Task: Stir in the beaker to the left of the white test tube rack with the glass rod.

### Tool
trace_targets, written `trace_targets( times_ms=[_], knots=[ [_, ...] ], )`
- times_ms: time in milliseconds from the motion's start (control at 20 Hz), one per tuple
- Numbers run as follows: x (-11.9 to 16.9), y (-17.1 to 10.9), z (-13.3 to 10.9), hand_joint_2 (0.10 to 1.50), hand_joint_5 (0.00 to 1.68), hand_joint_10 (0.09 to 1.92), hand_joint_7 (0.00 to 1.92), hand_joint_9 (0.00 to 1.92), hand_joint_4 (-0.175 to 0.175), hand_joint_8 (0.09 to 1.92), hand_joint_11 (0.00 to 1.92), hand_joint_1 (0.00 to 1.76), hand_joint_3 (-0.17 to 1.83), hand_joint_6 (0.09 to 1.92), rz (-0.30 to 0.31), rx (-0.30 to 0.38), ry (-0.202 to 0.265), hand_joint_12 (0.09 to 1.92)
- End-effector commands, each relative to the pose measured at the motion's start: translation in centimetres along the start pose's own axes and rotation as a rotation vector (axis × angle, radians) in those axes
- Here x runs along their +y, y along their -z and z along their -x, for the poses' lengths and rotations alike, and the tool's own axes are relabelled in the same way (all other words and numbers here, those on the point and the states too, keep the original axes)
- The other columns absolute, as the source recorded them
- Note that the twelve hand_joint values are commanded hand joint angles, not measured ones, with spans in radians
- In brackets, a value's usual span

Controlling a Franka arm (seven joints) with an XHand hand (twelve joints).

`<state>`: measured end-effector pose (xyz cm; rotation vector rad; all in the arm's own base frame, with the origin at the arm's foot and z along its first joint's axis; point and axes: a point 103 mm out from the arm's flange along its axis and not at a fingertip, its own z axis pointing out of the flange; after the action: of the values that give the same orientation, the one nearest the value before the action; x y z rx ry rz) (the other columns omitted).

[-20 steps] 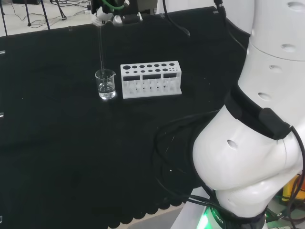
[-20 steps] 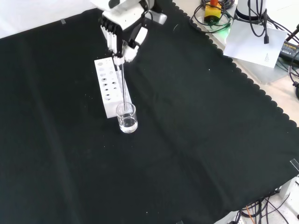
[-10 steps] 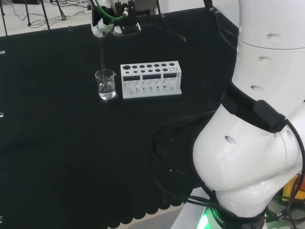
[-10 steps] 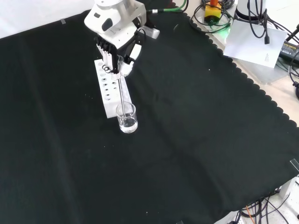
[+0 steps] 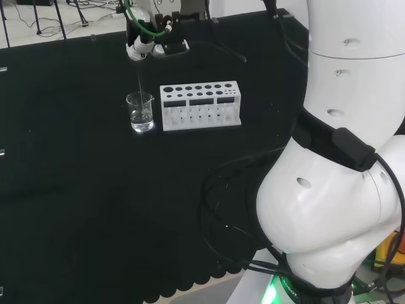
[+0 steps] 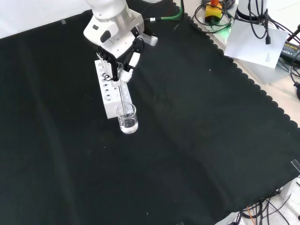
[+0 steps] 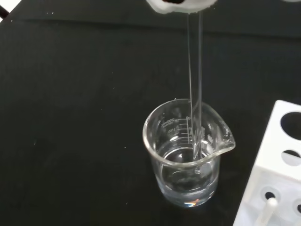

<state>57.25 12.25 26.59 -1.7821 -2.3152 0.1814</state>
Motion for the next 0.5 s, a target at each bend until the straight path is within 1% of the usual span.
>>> trace_targets(
  times_ms=[50, 300, 500],
  knots=[
    [0.0, -0.1, -1.2, 1.08, 1.4, 0.74, 1.27, 1.6, -0.175, 0.84, 1.6, 1.32, -0.17, 0.09, -0.002, 0.0, 0.019, 0.6],
    [0.0, 0.5, -2.2, 1.08, 1.4, 0.74, 1.27, 1.6, -0.175, 0.84, 1.6, 1.32, -0.17, 0.09, 0.015, -0.001, 0.031, 0.6],
    [0.7, 1.0, -1.7, 1.08, 1.4, 0.74, 1.27, 1.6, -0.175, 0.84, 1.6, 1.32, -0.17, 0.09, 0.031, 0.002, 0.024, 0.6]
  ],
)
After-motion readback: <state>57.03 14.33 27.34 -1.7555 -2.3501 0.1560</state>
